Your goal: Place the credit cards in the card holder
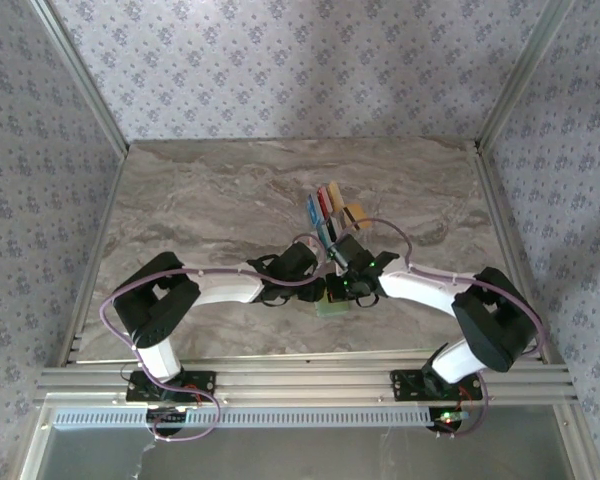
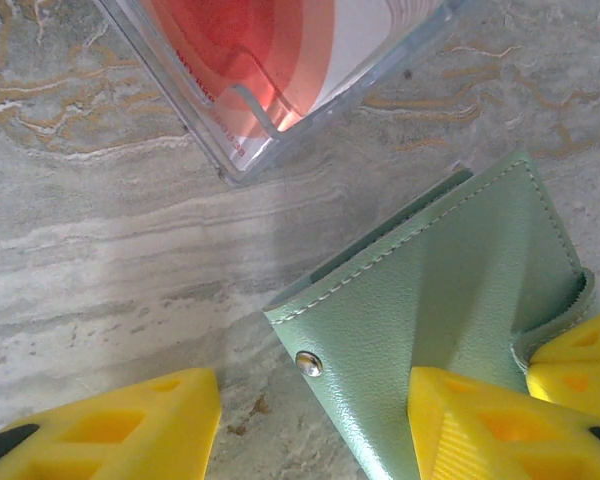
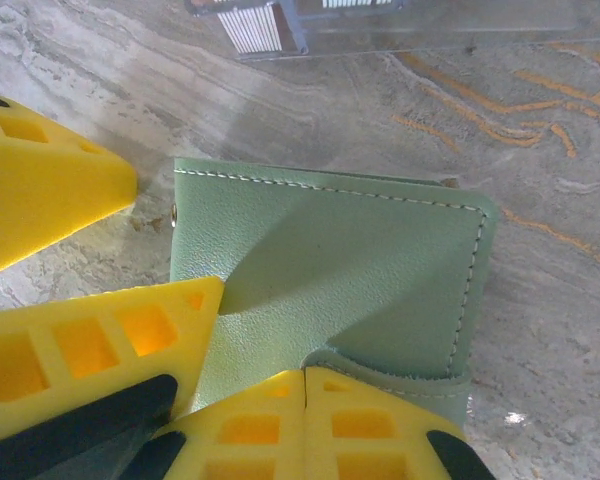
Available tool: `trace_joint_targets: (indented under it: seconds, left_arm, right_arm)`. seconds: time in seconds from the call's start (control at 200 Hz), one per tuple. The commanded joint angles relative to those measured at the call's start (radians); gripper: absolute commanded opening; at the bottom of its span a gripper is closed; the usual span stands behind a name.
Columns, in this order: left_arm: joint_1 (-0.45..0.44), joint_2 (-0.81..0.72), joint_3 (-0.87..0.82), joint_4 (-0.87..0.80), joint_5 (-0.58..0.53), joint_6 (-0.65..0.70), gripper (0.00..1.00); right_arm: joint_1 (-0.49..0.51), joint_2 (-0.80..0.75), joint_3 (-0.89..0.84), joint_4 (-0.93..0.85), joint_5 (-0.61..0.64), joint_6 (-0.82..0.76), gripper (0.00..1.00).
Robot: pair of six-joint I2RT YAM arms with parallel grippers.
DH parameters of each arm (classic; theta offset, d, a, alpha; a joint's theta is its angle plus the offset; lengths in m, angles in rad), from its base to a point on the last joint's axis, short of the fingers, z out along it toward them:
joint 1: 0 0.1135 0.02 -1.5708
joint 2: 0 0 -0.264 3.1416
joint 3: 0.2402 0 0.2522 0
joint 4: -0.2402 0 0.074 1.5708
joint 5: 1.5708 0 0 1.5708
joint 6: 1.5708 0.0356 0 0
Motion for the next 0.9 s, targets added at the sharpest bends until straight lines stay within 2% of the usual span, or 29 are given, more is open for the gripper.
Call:
trace_joint_targets:
  seconds: [0.0,0.18,0.395,0.495,0.55,0.63,0.655,0.7,0.799,0.894]
  left_arm:
    - [0.026,0.006,-0.02,0.0,-0.036,0.003,0.54]
    - [0.044,-0.059,-0.036,-0.024,-0.037,0.011,0.54]
    - [0.088,-0.234,-0.075,-0.101,-0.073,0.021,0.6]
    - [0.118,-0.33,-0.095,-0.154,-0.093,0.023,0.66]
    - [0.136,-0.391,-0.109,-0.184,-0.114,0.02,0.73]
    - [0.161,-0.487,-0.133,-0.223,-0.156,0.011,0.95]
    - [0.17,-0.517,-0.139,-0.238,-0.176,0.007,0.99]
    - [0.185,-0.569,-0.144,-0.27,-0.219,0.004,1.0]
    - [0.206,-0.665,-0.126,-0.37,-0.405,0.008,1.0]
    - [0.223,-0.726,-0.113,-0.437,-0.655,0.013,1.0]
  right_arm:
    - [0.007,0.058,-0.018,-0.07,0.0,0.022,0.0]
    - [0.014,0.041,0.011,-0.058,0.006,0.025,0.0]
    - [0.029,-0.024,0.075,-0.04,0.045,-0.001,0.49]
    - [0.025,-0.051,0.115,-0.036,0.026,-0.016,0.61]
    - [0.025,-0.075,0.132,-0.034,0.021,-0.024,0.67]
    - [0.025,-0.123,0.145,-0.038,0.028,-0.032,0.78]
    - [0.024,-0.14,0.148,-0.039,0.035,-0.035,0.84]
    - [0.023,-0.182,0.149,-0.046,0.064,-0.038,0.99]
    - [0.013,-0.269,0.158,-0.108,0.208,-0.032,1.0]
    - [-0.028,-0.344,0.143,-0.129,0.389,-0.035,1.0]
